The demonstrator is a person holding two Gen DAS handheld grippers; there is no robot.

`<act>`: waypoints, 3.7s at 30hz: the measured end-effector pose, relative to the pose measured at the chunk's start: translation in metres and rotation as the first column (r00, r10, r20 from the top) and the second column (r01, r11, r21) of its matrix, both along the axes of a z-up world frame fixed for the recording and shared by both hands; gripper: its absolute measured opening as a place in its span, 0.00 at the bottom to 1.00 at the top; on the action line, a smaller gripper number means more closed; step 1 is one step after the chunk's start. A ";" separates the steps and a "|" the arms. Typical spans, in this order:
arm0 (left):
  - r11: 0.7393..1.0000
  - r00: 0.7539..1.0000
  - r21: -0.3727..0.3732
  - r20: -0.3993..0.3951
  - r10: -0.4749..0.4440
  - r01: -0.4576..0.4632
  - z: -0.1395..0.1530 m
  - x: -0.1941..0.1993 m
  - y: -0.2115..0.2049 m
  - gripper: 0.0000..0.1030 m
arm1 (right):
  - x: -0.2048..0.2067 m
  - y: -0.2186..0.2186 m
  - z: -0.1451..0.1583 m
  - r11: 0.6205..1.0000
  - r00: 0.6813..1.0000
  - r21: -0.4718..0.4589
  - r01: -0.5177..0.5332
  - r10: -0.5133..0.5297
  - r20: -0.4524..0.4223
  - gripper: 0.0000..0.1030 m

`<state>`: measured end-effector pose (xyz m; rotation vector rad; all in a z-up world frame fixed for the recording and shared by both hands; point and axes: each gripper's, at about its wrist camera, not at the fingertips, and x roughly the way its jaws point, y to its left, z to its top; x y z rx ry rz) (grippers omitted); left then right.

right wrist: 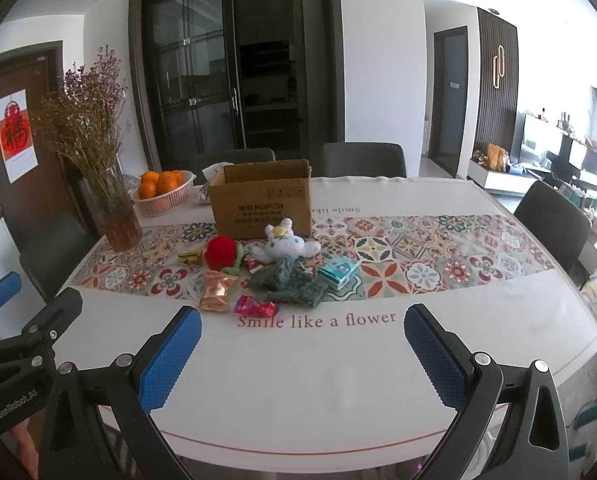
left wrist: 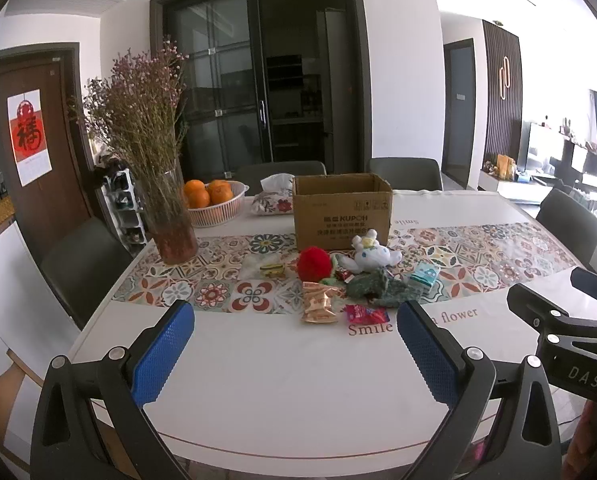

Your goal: Organize soft objects

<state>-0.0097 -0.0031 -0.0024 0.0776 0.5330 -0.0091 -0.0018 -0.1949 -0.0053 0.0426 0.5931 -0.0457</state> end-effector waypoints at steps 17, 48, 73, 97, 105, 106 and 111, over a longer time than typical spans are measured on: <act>1.000 1.000 0.000 0.005 -0.003 0.003 0.004 -0.001 0.003 1.00 | -0.004 0.000 0.002 1.000 1.000 -0.005 -0.003 0.003 0.019 1.00; 1.000 1.000 0.000 0.004 -0.025 0.025 0.011 -0.002 -0.001 1.00 | -0.007 0.000 0.004 1.000 1.000 -0.002 0.004 -0.004 0.028 1.00; 0.997 0.992 -0.031 -0.111 -0.068 0.065 -0.012 0.060 0.012 1.00 | 0.045 0.007 -0.013 0.999 0.998 0.031 0.011 -0.009 -0.055 1.00; 0.981 0.925 -0.100 -0.328 -0.190 0.166 -0.084 0.192 0.028 1.00 | 0.172 0.029 -0.065 0.992 0.981 0.124 0.018 0.007 -0.194 0.84; 0.973 0.882 -0.160 -0.418 -0.219 0.166 -0.115 0.227 0.017 0.97 | 0.220 0.020 -0.099 0.985 0.957 0.169 -0.040 0.086 -0.277 0.72; 0.974 0.879 -0.159 -0.425 -0.215 0.161 -0.118 0.231 0.016 0.96 | 0.226 0.019 -0.103 0.984 0.953 0.175 -0.047 0.097 -0.288 0.71; 0.980 0.865 -0.148 -0.466 -0.187 0.132 -0.139 0.254 0.007 0.94 | 0.253 0.014 -0.124 0.981 0.933 0.182 -0.069 0.128 -0.335 0.66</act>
